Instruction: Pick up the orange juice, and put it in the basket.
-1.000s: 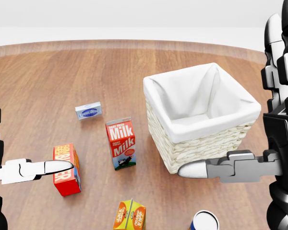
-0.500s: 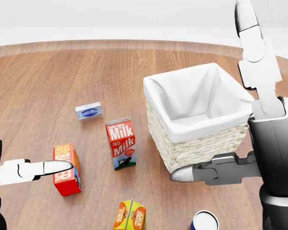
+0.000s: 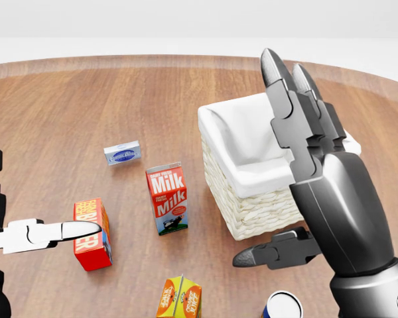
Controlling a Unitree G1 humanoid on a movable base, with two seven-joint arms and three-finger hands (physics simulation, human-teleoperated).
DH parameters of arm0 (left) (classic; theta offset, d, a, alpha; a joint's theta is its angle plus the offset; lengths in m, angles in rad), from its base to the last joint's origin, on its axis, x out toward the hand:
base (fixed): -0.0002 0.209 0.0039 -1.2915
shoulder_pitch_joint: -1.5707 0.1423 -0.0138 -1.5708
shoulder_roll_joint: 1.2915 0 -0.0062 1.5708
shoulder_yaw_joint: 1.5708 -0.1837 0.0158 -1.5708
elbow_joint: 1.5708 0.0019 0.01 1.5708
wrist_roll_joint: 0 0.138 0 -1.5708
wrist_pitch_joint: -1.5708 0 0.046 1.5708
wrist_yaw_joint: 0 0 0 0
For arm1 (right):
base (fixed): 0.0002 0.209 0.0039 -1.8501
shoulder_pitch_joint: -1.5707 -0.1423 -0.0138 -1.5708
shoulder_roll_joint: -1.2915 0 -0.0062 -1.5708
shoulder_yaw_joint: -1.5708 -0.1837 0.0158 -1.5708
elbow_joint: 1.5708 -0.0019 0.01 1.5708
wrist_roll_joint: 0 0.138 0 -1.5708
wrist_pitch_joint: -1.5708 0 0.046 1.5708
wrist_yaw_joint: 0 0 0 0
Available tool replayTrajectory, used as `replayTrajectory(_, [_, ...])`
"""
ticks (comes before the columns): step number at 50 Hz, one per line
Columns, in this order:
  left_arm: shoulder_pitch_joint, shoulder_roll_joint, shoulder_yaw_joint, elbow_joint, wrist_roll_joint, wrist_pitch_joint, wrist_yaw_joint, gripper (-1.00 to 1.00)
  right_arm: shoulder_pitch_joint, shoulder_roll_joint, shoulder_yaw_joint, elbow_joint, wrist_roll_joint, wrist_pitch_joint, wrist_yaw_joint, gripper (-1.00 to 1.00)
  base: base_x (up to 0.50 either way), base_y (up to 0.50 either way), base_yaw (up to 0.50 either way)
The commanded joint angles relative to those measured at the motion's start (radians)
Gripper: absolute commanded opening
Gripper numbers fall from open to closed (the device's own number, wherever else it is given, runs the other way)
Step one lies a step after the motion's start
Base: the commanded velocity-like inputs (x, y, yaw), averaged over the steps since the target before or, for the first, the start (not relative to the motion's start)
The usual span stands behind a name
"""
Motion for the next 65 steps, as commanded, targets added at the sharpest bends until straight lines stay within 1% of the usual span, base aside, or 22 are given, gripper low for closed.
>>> replayTrajectory(1, [-0.001,0.002,0.001,0.012,-0.002,0.000,0.001,1.00,0.042,0.023,0.053,0.024,-0.101,0.000,0.036,1.00,0.00,0.00,0.00])
replayTrajectory(19, [0.005,-0.002,-0.003,-0.019,0.000,0.000,0.002,1.00,0.069,0.045,0.124,0.043,-0.208,0.000,0.054,1.00,0.00,0.00,0.00])
replayTrajectory(26, [0.006,-0.003,-0.002,-0.024,-0.001,0.000,0.002,1.00,0.075,0.056,0.163,0.048,-0.255,-0.008,0.060,1.00,0.00,0.00,0.00])
replayTrajectory(36, [0.003,-0.001,0.001,-0.008,-0.003,0.000,0.000,1.00,0.085,0.061,0.193,0.055,-0.287,-0.016,0.063,1.00,0.00,0.00,0.00])
replayTrajectory(38, [0.002,-0.001,0.002,-0.004,-0.003,0.000,0.000,1.00,0.083,0.062,0.196,0.051,-0.297,-0.014,0.073,1.00,0.00,0.00,0.00])
replayTrajectory(40, [0.004,-0.001,0.000,-0.014,-0.003,0.000,0.002,1.00,0.073,0.068,0.198,0.037,-0.306,-0.005,0.090,1.00,0.00,0.00,0.00])
replayTrajectory(44, [0.004,-0.002,0.000,-0.014,-0.003,0.000,0.002,1.00,0.073,0.072,0.209,0.026,-0.322,-0.002,0.103,1.00,0.00,0.00,0.00])
replayTrajectory(50, [0.002,-0.002,0.001,-0.011,-0.005,0.000,0.003,1.00,0.076,0.076,0.228,0.018,-0.350,-0.005,0.114,1.00,0.00,0.00,0.00])
replayTrajectory(65, [0.002,-0.001,0.001,-0.011,-0.005,0.000,0.003,1.00,0.073,0.097,0.270,-0.018,-0.412,0.000,0.163,1.00,0.00,0.00,0.00])
